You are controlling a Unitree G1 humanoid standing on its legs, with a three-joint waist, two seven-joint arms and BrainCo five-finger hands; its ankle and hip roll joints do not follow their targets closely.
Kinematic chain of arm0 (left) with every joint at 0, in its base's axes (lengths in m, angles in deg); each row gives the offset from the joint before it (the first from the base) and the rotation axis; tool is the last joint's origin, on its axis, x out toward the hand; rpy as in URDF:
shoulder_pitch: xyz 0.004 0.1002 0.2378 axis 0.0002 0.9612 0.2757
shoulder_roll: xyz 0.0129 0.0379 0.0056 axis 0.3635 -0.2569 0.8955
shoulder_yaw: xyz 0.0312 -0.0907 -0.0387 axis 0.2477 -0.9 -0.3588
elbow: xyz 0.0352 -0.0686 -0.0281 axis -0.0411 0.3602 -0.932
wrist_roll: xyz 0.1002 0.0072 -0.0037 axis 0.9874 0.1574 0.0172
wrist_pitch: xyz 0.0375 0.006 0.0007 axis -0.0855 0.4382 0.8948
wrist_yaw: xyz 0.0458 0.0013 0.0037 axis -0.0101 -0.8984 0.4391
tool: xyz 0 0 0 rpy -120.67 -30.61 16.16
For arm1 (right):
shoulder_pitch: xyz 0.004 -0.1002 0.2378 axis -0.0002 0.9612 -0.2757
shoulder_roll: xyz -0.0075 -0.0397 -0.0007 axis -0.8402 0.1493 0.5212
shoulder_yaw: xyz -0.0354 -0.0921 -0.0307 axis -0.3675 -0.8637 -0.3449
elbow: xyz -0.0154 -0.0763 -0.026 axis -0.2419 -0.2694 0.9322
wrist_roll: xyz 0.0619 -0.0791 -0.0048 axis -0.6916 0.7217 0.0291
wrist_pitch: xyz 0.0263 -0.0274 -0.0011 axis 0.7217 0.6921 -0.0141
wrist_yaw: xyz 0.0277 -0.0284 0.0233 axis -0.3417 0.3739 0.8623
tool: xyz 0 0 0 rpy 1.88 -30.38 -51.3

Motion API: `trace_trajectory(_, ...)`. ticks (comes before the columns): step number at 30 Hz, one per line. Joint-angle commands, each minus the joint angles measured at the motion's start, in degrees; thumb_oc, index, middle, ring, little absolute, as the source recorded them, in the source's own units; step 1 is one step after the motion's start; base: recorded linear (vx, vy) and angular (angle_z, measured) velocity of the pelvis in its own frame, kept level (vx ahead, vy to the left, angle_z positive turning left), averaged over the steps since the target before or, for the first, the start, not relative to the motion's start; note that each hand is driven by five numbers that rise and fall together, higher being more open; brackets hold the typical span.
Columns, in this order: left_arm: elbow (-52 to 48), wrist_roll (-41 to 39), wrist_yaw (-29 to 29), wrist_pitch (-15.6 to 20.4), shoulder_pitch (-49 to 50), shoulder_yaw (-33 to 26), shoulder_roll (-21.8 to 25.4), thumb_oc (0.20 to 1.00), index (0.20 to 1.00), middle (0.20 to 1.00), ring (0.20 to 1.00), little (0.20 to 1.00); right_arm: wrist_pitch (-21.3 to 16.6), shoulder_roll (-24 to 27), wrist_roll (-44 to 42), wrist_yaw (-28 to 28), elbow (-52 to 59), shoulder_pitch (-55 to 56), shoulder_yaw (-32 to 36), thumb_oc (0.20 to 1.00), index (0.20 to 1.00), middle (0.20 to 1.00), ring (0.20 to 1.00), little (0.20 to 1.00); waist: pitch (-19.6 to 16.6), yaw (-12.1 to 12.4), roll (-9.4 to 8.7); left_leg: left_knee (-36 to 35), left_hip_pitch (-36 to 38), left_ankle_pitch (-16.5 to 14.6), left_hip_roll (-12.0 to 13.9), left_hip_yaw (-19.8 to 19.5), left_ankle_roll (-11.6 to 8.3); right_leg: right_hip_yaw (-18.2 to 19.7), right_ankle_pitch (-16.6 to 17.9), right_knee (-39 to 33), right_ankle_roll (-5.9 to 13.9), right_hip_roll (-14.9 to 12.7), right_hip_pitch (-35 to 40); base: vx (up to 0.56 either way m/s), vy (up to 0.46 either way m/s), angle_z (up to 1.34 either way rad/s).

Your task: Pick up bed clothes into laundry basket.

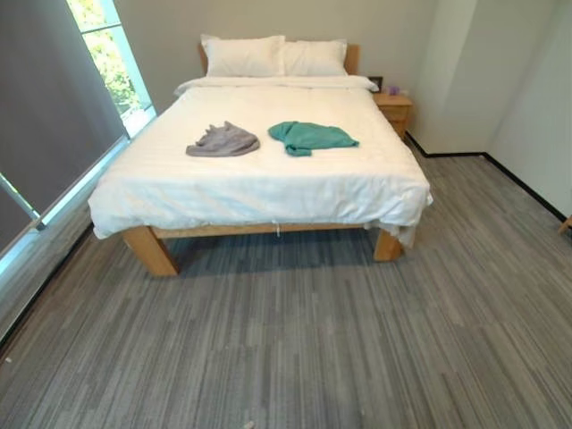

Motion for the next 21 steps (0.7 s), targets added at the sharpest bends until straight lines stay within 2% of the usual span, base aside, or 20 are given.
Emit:
trace_trajectory(1, 3.4, 0.3, -0.1, 0.8, -4.0, -2.2, -1.8, 1.0, 1.0, 1.0, 1.0, 1.0, -0.7, 1.4, -2.2, -0.2, -3.6, -4.3, -0.2, 1.0, 1.0, 1.0, 1.0, 1.0, 2.1, 0.1, -0.79, -5.5, 4.4, 3.0, 2.1, -3.7, -1.52, -0.2, 15.0, -17.9, 3.22, -2.3, 8.0, 0.0, 0.0, 0.0)
trace_trajectory(3, 3.4, 1.3, -0.4, 1.1, -3.8, -1.7, -1.6, 1.0, 1.0, 1.0, 1.0, 1.0, -0.8, 1.5, -2.2, -0.1, -3.7, -4.3, -0.1, 1.0, 1.0, 1.0, 1.0, 1.0, 2.1, 0.1, -0.75, -5.5, 4.4, 2.9, 2.1, -3.6, -1.5, -0.2, 15.0, -17.9, 3.27, -2.3, 8.0, 0.0, 0.0, 0.0)
trace_trajectory(9, 3.5, -3.8, -0.3, 1.0, -5.1, -4.3, -0.5, 1.0, 1.0, 1.0, 1.0, 1.0, -1.0, 2.1, -8.6, 0.6, -3.9, -6.3, 1.9, 1.0, 1.0, 1.0, 1.0, 1.0, 1.6, 0.7, -0.8, -5.5, 4.7, 2.8, 2.0, -4.1, -1.56, -0.7, 14.8, -17.9, 3.35, -2.4, 8.3, 0.0, 0.002, 0.01)
trace_trajectory(14, -1.7, -5.6, -0.5, 1.5, -10.3, -1.0, 0.8, 1.0, 1.0, 1.0, 1.0, 1.0, -0.8, 4.6, -10.6, 0.2, 2.2, -12.8, -0.2, 1.0, 1.0, 1.0, 1.0, 1.0, 1.3, 1.0, -0.74, -5.5, 4.4, 3.1, 2.0, -4.1, -1.68, -0.8, 15.3, -17.9, 3.5, -2.4, 8.1, 0.0, 0.0, 0.0)
trace_trajectory(15, -5.3, -6.4, -1.0, 1.9, -11.3, 0.2, 1.3, 1.0, 1.0, 1.0, 1.0, 1.0, -0.9, 5.2, -11.0, -0.6, 7.2, -13.6, -0.7, 1.0, 1.0, 1.0, 1.0, 1.0, 1.5, 0.9, -0.62, -5.5, 4.3, 3.3, 2.0, -4.0, -1.68, -0.6, 15.4, -17.9, 3.54, -2.4, 7.9, -0.07, 0.011, 0.0)
trace_trajectory(16, -18.9, -8.4, -2.8, 2.3, -10.3, 1.3, 3.0, 1.0, 1.0, 1.0, 1.0, 1.0, -1.5, 6.5, -10.4, -3.0, 22.5, -12.5, -1.4, 1.0, 1.0, 1.0, 1.0, 1.0, 1.6, 0.7, -0.45, -5.5, 3.4, 4.1, 1.8, -3.9, -1.61, -0.3, 16.2, -17.9, 3.54, -2.5, 7.0, -0.07, 0.011, -0.04)
trace_trajectory(17, -19.0, -8.4, -2.9, 2.2, -10.2, 1.3, 3.0, 1.0, 1.0, 1.0, 1.0, 1.0, -1.5, 6.5, -10.4, -3.1, 22.6, -12.3, -1.4, 1.0, 1.0, 1.0, 1.0, 1.0, 1.6, 0.7, -0.46, -5.5, 3.5, 4.1, 1.8, -3.9, -1.61, -0.3, 16.2, -17.9, 3.54, -2.5, 7.0, -0.07, 0.008, -0.04)
trace_trajectory(18, -30.3, -9.8, -3.9, 2.2, -7.9, 1.0, 4.4, 1.0, 1.0, 1.0, 1.0, 1.0, -1.5, 7.2, -10.0, -3.8, 32.8, -10.1, -0.9, 1.0, 1.0, 1.0, 1.0, 1.0, 1.8, 0.7, -0.41, -5.5, 3.3, 4.3, 1.8, -4.0, -1.55, -0.3, 16.3, -17.9, 3.6, -2.4, 7.0, -0.04, -0.004, -0.03)
trace_trajectory(19, -46.8, -10.6, -4.9, 2.0, -3.0, 0.0, 6.2, 1.0, 1.0, 1.0, 1.0, 1.0, -2.0, 7.9, -7.2, -5.4, 49.0, -5.4, 0.7, 1.0, 1.0, 1.0, 1.0, 1.0, 2.3, 0.6, -0.32, -5.5, 2.9, 4.6, 1.8, -4.4, -1.44, -0.4, 16.5, -17.9, 3.68, -2.5, 6.7, -0.04, -0.004, -0.03)
trace_trajectory(20, -47.0, -10.6, -4.9, 1.9, -2.8, 0.0, 6.2, 1.0, 1.0, 1.0, 1.0, 1.0, -1.9, 7.8, -7.1, -5.5, 49.2, -5.2, 0.7, 1.0, 1.0, 1.0, 1.0, 1.0, 2.3, 0.6, -0.33, -5.5, 2.9, 4.6, 1.8, -4.4, -1.44, -0.4, 16.5, -17.9, 3.68, -2.5, 6.7, -0.03, -0.003, 0.03)
trace_trajectory(21, -53.4, -7.9, -5.7, 2.2, -1.0, -0.6, 7.1, 1.0, 1.0, 1.0, 1.0, 1.0, -2.4, 7.7, -5.1, -6.0, 55.1, -3.0, 1.5, 1.0, 1.0, 1.0, 1.0, 1.0, 2.4, 0.5, -0.29, -5.5, 2.9, 4.6, 1.7, -4.6, -1.37, -0.5, 16.5, -17.9, 3.73, -2.5, 6.6, -0.01, 0.0, 0.06)
